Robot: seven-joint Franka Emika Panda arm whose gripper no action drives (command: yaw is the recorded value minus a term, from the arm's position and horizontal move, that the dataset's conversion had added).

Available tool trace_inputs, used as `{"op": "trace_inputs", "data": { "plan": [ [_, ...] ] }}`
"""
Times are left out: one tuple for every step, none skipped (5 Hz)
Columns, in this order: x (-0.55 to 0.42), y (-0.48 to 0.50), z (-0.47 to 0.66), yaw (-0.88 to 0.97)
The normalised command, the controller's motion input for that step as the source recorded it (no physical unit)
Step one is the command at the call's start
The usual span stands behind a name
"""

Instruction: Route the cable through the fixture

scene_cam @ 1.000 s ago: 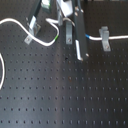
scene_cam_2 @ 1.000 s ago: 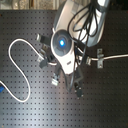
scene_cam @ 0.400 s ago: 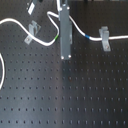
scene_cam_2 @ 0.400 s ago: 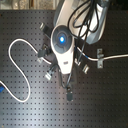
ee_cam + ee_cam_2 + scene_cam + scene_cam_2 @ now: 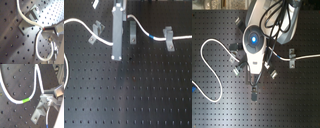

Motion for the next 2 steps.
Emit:
{"op": "trace_inputs", "data": {
  "plan": [
    [0.099, 0.008, 0.0, 0.83],
    [0.078, 0.022, -0.03, 0.87]
  ]
}}
